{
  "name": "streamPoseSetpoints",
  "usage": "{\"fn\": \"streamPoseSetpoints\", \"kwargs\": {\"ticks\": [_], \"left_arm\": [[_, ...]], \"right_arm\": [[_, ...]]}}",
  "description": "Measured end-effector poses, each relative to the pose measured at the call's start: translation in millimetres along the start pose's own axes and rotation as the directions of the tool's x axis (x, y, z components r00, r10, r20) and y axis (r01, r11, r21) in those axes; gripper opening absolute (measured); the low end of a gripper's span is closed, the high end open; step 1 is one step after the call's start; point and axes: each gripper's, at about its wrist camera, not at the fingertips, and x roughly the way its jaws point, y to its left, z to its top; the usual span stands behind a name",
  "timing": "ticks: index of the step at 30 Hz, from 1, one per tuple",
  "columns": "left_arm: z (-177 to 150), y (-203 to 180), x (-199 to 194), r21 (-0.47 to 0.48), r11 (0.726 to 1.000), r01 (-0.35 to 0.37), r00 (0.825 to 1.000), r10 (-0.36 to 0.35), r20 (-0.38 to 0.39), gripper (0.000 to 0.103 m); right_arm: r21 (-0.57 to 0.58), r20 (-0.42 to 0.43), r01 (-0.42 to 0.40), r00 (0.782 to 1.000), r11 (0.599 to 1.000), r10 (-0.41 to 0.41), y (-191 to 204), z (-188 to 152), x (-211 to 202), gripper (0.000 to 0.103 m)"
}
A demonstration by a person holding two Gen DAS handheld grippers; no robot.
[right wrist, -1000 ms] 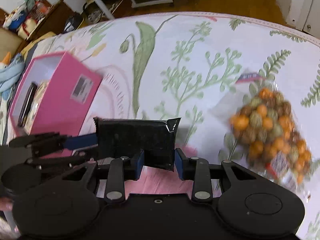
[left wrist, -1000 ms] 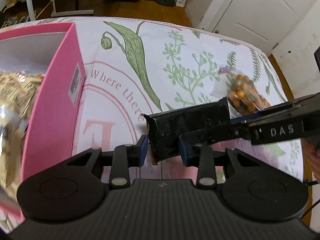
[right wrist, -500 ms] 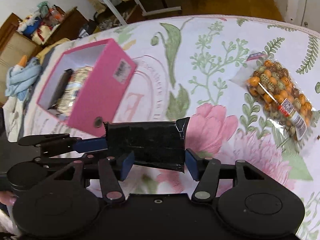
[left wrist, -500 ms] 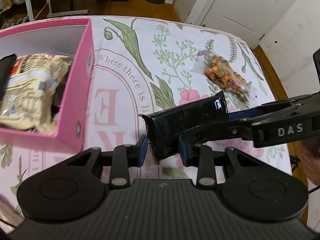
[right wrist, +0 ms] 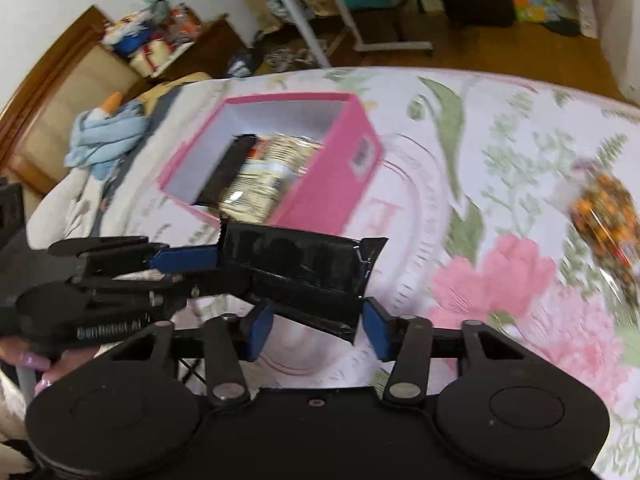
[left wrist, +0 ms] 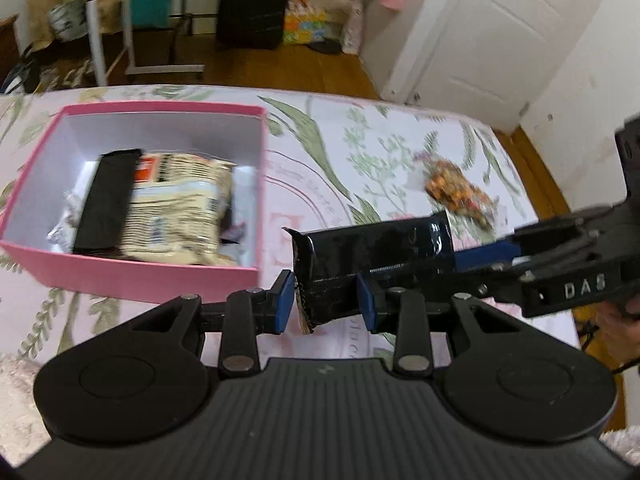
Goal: Organize snacks
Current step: 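Close the left tool on the black package while the right carries it toward the box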
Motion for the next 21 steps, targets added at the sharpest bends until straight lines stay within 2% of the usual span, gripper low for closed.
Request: {"fn": "streamPoseSetpoints", "kwargs": {"ticks": [5, 10, 15, 21], "left_arm": [[13.9, 31.7, -21.8, -0.043, 0.999, -0.034, 0.997, 0.037, 0.066, 0.032], [25.3, 56.0, -25.8, -0.071, 0.994, -0.083, 0.991, 0.09, 0.099, 0.032], [33.9, 77.2, -11.7, -0.089, 0.985, -0.148, 0.983, 0.157, 0.1, 0.032], [55.5, 99.0, 10.4, -0.085, 0.975, -0.207, 0.969, 0.216, 0.12, 0.034]], "right_arm": [[-0.044, 0.015, -0.038, 0.999, 0.998, 0.038, 23.1, 15.7, 12.0, 0.036], [-0.065, 0.052, -0.059, 0.997, 0.996, 0.063, 37.4, 36.1, 34.0, 0.036], [-0.081, 0.09, -0.057, 0.994, 0.995, 0.064, 37.6, 67.3, 63.1, 0.036], [-0.079, 0.079, -0.051, 0.995, 0.996, 0.057, 37.2, 95.3, 96.6, 0.036]]}}
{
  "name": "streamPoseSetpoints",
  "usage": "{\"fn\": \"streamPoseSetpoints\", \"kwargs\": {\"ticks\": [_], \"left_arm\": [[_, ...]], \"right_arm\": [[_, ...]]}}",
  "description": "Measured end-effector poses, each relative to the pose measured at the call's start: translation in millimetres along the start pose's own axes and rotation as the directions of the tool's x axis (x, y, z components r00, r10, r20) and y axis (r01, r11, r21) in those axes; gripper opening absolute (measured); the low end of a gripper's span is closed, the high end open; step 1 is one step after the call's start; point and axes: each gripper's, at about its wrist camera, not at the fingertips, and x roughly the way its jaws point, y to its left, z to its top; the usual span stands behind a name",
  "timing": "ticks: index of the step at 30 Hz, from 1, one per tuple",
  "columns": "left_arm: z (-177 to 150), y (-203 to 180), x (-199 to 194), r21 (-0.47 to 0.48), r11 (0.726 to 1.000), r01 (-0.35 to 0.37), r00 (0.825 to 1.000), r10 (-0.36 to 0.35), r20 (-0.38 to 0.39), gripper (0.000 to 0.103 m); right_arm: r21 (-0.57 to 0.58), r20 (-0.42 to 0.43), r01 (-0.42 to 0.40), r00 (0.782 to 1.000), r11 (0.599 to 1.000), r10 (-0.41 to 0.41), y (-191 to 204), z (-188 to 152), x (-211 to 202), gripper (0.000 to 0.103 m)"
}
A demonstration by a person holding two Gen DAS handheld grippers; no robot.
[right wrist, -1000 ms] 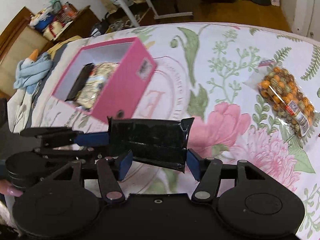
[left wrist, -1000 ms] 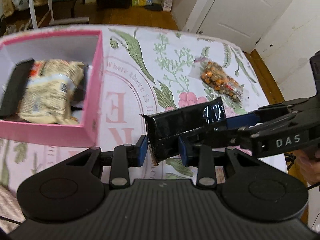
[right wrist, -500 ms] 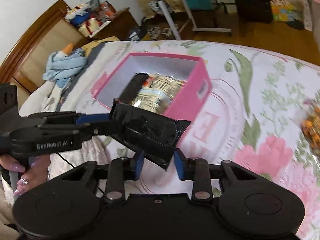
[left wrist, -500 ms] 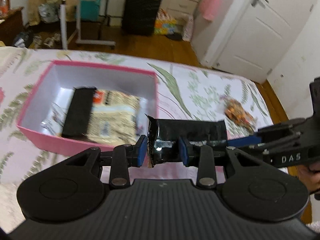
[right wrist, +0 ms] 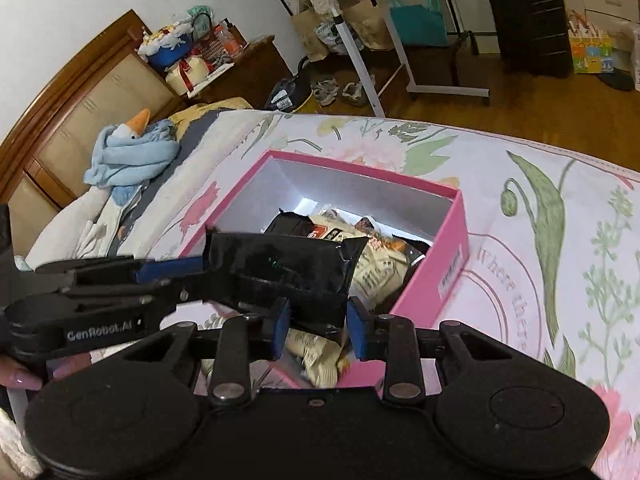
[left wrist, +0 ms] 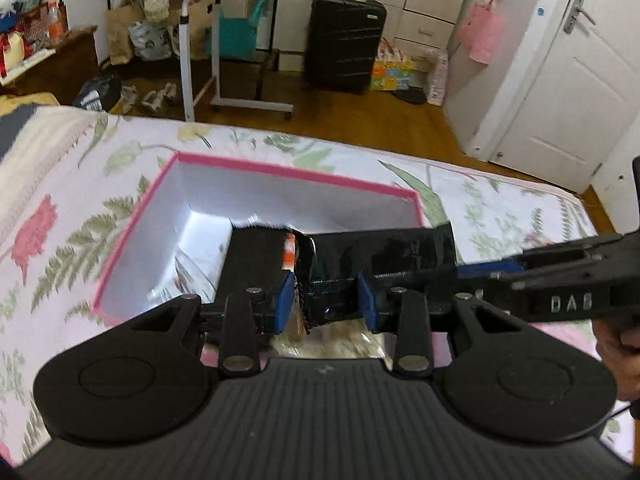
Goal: Organize snacks
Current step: 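Close the left tool on the black package while the right carries it toward the box, then lower the black package into the pink box and open both tools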
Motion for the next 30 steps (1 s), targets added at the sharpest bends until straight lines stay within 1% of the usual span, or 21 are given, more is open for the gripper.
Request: {"fn": "streamPoseSetpoints", "kwargs": {"ticks": [3, 4, 6, 8, 11, 16, 19, 24, 27, 30], "left_arm": [[10.0, 3.0, 15.5, 0.015, 1.0, -0.019, 1.0, 0.02, -0.002, 0.037], [11.6, 3.3, 19.3, 0.012, 1.0, -0.028, 1.0, 0.028, 0.001, 0.04], [12.7, 3.8, 25.9, -0.004, 0.999, -0.046, 0.999, 0.046, 0.01, 0.05], [10.7, 3.3, 27.7, -0.011, 0.999, -0.052, 0.998, 0.052, 0.021, 0.053], [6.4, 1.8, 21.6, -0.019, 0.998, -0.055, 0.998, 0.055, 0.03, 0.055], [0.3, -1.2, -3.8, 0.016, 0.999, -0.039, 0.999, 0.038, 0.027, 0.055], [-3.0, -9.6, -21.1, 0.049, 0.999, -0.021, 1.0, 0.02, 0.013, 0.055], [-7.3, -33.1, -47.5, 0.098, 0.994, 0.056, 0.998, -0.053, -0.028, 0.055], [-8.9, -51.8, -59.0, 0.119, 0.987, 0.111, 0.993, -0.106, -0.049, 0.055], [-11.5, -74.6, -64.4, 0.151, 0.976, 0.16, 0.986, -0.151, -0.069, 0.055]], "right_arm": [[0.016, 0.002, 0.005, 1.0, 1.0, -0.005, -4.8, 4.9, 12.4, 0.037], [0.024, 0.007, 0.007, 1.0, 1.0, -0.007, -7.2, 5.6, 15.1, 0.039], [0.026, 0.02, 0.009, 1.0, 1.0, -0.01, -10.5, 4.9, 17.7, 0.039], [0.015, 0.03, 0.022, 0.999, 1.0, -0.023, -11.6, 1.9, 15.8, 0.039], [-0.005, 0.028, 0.013, 1.0, 1.0, -0.013, -9.7, -4.9, 4.8, 0.039], [-0.042, 0.038, 0.008, 0.999, 0.999, -0.007, -1.5, -19.1, -27.6, 0.039], [-0.072, 0.044, 0.024, 0.999, 0.997, -0.021, 5.1, -31.4, -53.5, 0.039], [-0.14, 0.074, 0.067, 0.996, 0.988, -0.057, 16.3, -52.0, -102.2, 0.041], [-0.163, 0.093, 0.09, 0.993, 0.982, -0.076, 17.5, -64.1, -128.5, 0.044], [-0.179, 0.113, 0.148, 0.985, 0.973, -0.129, 11.9, -77.3, -150.4, 0.048]]}}
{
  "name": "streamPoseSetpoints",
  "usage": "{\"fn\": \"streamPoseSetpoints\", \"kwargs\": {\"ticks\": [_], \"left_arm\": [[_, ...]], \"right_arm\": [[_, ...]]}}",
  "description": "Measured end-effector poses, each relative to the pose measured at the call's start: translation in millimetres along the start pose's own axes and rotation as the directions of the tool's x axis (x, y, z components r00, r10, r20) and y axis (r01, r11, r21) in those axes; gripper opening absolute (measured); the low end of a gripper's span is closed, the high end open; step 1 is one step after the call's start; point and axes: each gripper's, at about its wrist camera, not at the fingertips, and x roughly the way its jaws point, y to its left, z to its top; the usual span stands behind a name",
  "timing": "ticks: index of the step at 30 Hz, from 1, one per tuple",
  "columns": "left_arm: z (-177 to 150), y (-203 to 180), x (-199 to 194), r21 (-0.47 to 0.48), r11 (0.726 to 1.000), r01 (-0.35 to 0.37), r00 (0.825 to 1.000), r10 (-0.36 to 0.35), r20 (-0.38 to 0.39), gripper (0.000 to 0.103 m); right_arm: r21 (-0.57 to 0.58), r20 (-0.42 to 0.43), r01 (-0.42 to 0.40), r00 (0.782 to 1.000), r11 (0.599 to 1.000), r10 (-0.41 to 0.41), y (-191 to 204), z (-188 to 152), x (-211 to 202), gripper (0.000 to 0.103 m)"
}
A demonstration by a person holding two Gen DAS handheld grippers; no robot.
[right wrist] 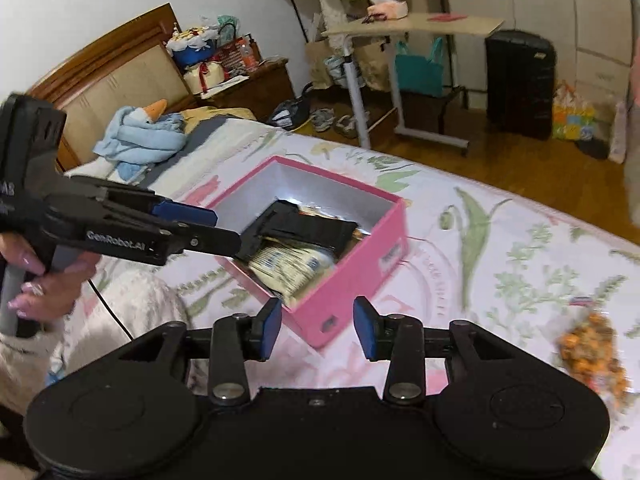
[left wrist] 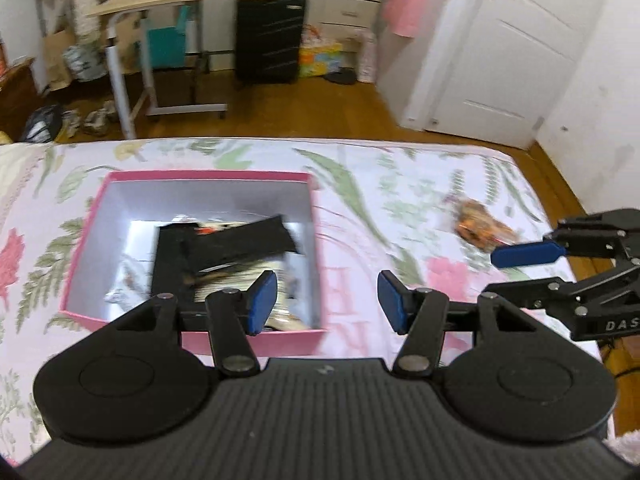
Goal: Organize snacks
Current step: 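Lower the black package into the pink box and open both tools, then reach the left tool to the clear coated peanut bag and close on it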
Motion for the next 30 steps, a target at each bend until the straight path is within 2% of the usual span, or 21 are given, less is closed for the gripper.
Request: {"fn": "streamPoseSetpoints", "kwargs": {"ticks": [8, 12, 16, 20, 22, 24, 27, 30], "left_arm": [[2.6, -67.6, 30.7, 0.098, 0.991, 0.09, 0.995, -0.086, -0.049, 0.055], [1.1, -99.4, 61.2, 0.094, 0.985, 0.143, 0.988, -0.135, -0.078, 0.055], [-8.9, -133.1, 100.6, 0.095, 0.984, 0.151, 0.986, -0.143, -0.09, 0.055], [-15.2, -156.5, 139.9, 0.067, 0.982, 0.174, 0.981, -0.167, -0.097, 0.055], [-14.2, -163.8, 160.5, 0.029, 0.983, 0.181, 0.979, -0.177, -0.099, 0.055], [-9.9, -173.0, 182.2, -0.008, 0.98, 0.198, 0.974, -0.198, -0.111, 0.055], [-1.9, -189.8, 210.4, -0.042, 0.976, 0.216, 0.969, -0.219, -0.116, 0.055], [3.0, -206.9, 234.7, -0.067, 0.975, 0.211, 0.971, -0.217, -0.1, 0.055]], "right_arm": [[0.065, -0.011, 0.122, 0.993, 0.99, -0.122, -51.8, -36.0, -39.3, 0.053], [0.189, -0.02, 0.141, 0.99, 0.972, -0.14, -89.2, -58.2, -48.4, 0.057], [0.262, -0.036, 0.173, 0.985, 0.949, -0.17, -121.1, -77.6, -46.8, 0.059], [0.232, -0.032, 0.242, 0.97, 0.942, -0.242, -144.4, -93.4, -37.6, 0.072], [0.163, -0.055, 0.291, 0.957, 0.943, -0.286, -159.1, -99.8, -27.2, 0.072], [0.14, -0.078, 0.326, 0.945, 0.935, -0.317, -180.0, -106.8, -15.8, 0.072], [0.138, -0.084, 0.315, 0.948, 0.939, -0.306, -213.1, -116.1, -2.5, 0.072], [0.021, -0.087, 0.328, 0.942, 0.944, -0.325, -225.5, -118.2, 16.2, 0.072]]}}
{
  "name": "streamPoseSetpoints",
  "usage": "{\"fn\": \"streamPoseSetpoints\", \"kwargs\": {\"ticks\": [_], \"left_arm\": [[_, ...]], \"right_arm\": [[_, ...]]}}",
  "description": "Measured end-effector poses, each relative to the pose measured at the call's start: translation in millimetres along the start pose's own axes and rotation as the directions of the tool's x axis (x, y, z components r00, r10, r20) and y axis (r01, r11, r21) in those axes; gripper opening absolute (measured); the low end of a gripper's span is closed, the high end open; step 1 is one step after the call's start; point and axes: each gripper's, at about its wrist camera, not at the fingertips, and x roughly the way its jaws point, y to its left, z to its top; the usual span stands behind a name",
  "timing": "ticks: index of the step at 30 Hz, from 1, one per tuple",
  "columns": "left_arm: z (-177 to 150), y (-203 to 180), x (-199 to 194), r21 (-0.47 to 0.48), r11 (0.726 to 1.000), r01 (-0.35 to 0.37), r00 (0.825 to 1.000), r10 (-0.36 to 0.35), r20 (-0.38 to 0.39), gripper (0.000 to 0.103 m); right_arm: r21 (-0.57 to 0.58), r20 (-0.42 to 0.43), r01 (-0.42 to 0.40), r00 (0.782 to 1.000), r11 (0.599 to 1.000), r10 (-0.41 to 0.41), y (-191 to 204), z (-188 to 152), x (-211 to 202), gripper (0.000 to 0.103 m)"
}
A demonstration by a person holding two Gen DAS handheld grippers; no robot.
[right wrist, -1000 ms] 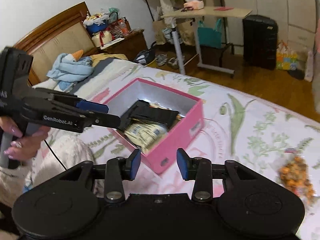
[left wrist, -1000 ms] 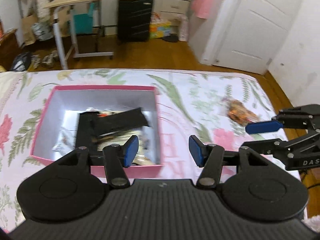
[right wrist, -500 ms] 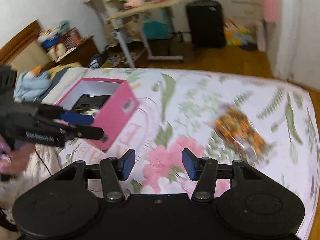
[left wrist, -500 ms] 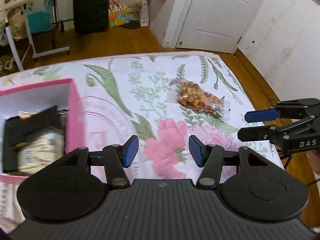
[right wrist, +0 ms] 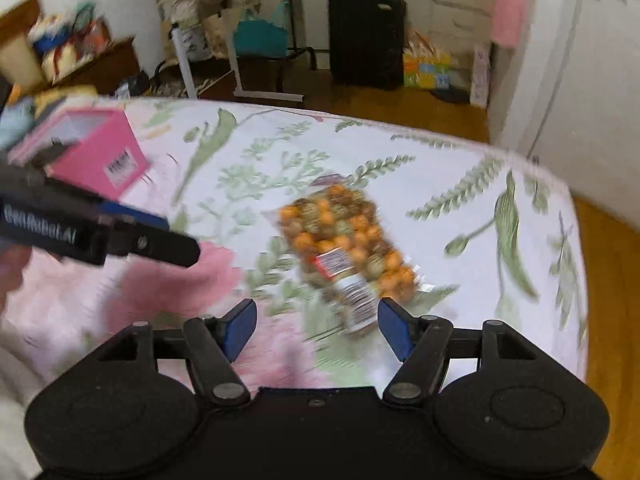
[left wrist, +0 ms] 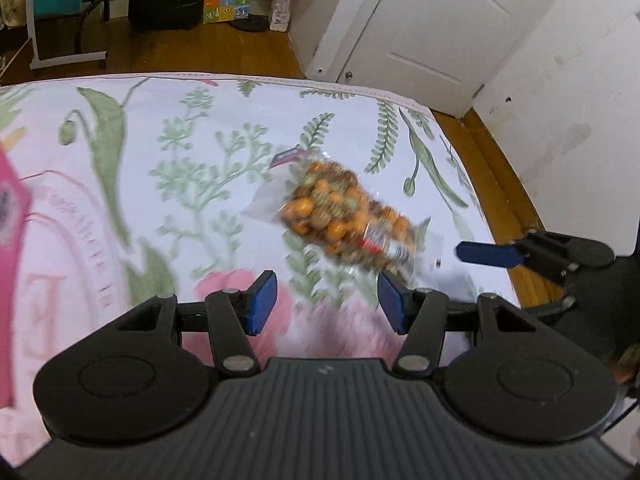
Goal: Organize snacks
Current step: 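Reach the left tool to the clear coated peanut bag and close on it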
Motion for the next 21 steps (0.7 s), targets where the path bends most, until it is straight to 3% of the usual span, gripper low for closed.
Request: {"fn": "streamPoseSetpoints", "kwargs": {"ticks": [4, 9, 14, 18, 21], "left_arm": [[6.0, -12.0, 34.5, -0.008, 0.998, -0.054, 0.999, 0.054, -0.005, 0.053], [11.7, -11.2, 60.9, -0.044, 0.998, -0.051, 0.999, 0.051, -0.007, 0.053], [14.6, -7.0, 78.5, -0.091, 0.995, -0.035, 0.999, 0.031, -0.036, 0.055], [19.3, 8.5, 91.9, -0.268, 0.963, -0.001, 0.997, -0.021, -0.079, 0.055], [22.4, 7.6, 97.5, -0.273, 0.962, -0.005, 0.998, -0.014, -0.067, 0.055]], "right_arm": [[-0.024, -0.008, -0.067, 0.998, 0.997, 0.067, -9.7, 6.3, 19.7, 0.072], [-0.123, -0.037, 0.019, 0.999, 0.992, -0.024, -17.2, 10.5, 49.5, 0.075], [-0.134, -0.027, 0.046, 0.998, 0.99, -0.05, -35.4, 11.0, 71.7, 0.103], [-0.081, -0.094, -0.057, 0.994, 0.995, 0.049, -50.3, 12.0, 90.7, 0.103], [-0.086, -0.078, -0.079, 0.994, 0.993, 0.072, -46.5, 10.8, 92.4, 0.103]]}}
